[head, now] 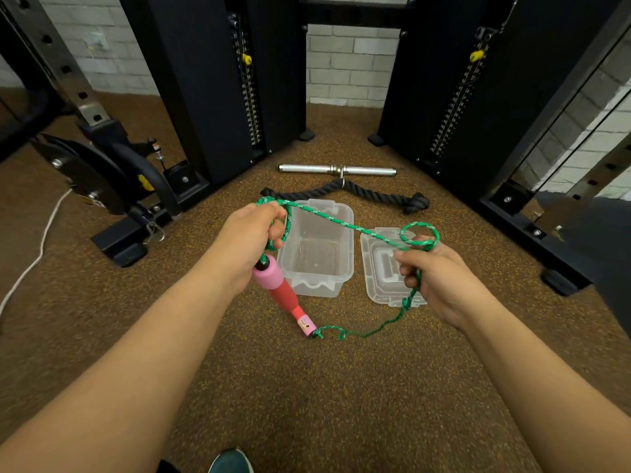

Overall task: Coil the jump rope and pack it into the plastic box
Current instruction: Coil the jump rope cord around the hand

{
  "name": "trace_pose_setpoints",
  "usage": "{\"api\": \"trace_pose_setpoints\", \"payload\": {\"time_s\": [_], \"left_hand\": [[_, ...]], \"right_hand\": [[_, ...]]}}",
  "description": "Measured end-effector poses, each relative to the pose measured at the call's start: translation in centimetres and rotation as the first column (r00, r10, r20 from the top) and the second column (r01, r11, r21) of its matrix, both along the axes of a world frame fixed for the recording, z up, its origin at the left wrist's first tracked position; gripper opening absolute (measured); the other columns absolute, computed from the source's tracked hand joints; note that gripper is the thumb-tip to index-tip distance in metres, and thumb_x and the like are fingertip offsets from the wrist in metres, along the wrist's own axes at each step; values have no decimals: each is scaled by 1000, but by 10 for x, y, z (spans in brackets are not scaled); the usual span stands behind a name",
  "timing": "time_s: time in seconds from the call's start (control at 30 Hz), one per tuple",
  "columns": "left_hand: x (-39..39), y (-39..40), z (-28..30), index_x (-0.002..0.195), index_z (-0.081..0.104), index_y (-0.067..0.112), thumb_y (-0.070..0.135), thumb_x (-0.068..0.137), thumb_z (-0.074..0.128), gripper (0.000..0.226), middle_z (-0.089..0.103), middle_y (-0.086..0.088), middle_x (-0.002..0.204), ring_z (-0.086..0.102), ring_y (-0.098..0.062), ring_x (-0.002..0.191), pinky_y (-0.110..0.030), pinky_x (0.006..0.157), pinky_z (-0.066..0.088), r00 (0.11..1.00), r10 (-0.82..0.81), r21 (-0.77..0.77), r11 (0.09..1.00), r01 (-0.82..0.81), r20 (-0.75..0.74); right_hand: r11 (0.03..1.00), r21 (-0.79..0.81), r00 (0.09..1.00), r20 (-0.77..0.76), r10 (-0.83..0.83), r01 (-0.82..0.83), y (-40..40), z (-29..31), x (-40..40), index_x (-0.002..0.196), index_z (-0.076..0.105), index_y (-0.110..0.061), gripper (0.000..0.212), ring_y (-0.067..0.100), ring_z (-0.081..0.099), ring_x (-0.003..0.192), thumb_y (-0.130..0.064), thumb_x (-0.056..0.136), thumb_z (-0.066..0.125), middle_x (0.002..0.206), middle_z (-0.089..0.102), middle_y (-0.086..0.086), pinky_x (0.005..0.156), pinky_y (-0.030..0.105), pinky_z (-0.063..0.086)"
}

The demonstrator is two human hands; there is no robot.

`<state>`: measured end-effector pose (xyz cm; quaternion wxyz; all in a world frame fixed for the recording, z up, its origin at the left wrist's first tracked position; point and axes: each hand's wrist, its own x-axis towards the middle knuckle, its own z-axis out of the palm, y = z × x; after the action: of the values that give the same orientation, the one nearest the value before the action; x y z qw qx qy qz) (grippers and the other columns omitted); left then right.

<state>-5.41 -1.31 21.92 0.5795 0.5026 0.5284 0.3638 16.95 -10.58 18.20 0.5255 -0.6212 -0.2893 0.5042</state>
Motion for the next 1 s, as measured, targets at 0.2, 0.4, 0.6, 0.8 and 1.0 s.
{"api": "trace_pose_setpoints", "payload": {"time_s": [0.2,0.4,0.6,0.8,1.0], "left_hand": [[2,-5,4,81,55,15,18,92,46,15,42,4,56,39,-12,59,-27,64,39,999,-44,-11,999,45,25],[5,-11,6,75,52,15,17,94,44,21,40,3,54,39,-14,57,-29,66,37,973,-227,-6,974,226,-36],[23,-27,2,77,52,15,15,94,43,20,39,7,51,36,-10,52,-25,61,37,883,-469,-58,883,467,-29],[15,-26,5,74,51,15,14,95,42,23,39,7,48,34,-9,50,-25,59,35,900,-432,-92,895,436,62],[21,-28,4,77,52,13,16,96,41,23,38,6,47,35,-10,50,-23,58,38,863,-491,-127,854,504,118]], "right_hand": [[995,-41,990,-104,-90,86,2,-6,3,117,60,-9,26,8,51,57,-12,91,59,82,57,2,50,19,42],[968,-249,869,483,106,20,-4,-10,-2,148,24,-20,70,24,54,116,-29,89,61,135,49,2,92,37,46],[911,151,896,298,329,-384,-4,8,-51,125,55,-30,33,-4,53,116,-14,98,45,126,59,-9,100,15,40],[942,84,908,307,286,-325,-5,6,-43,90,66,-24,21,19,62,82,-30,96,48,69,67,-16,90,43,50],[984,178,910,411,-51,-25,-1,6,-40,92,64,-22,19,10,44,53,-26,97,47,55,49,-9,51,24,40]]}}
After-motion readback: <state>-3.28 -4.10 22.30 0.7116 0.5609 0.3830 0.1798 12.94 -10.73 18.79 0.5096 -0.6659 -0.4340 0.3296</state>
